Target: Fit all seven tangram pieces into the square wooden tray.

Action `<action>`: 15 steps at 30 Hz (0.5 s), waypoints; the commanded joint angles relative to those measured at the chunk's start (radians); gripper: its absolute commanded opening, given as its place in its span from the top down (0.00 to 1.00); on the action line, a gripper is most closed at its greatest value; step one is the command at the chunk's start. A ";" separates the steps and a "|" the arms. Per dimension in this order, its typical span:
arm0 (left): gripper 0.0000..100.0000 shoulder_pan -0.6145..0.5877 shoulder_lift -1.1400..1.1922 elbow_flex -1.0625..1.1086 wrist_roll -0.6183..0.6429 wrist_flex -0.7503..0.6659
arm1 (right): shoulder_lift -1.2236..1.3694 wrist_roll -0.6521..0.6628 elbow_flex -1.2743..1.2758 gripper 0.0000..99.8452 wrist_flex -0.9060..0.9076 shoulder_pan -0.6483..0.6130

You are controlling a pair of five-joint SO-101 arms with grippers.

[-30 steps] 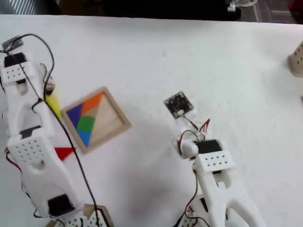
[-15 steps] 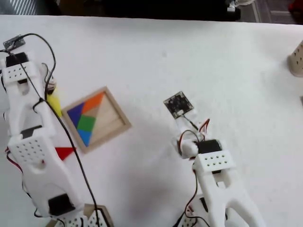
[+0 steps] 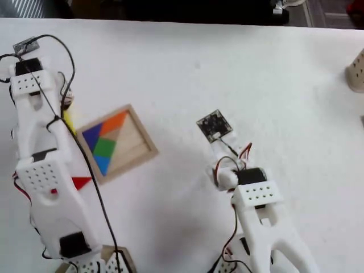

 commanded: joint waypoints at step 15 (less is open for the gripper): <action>0.98 0.010 0.015 -0.021 0.014 0.006 | -0.008 0.003 -0.006 0.98 -0.019 -0.002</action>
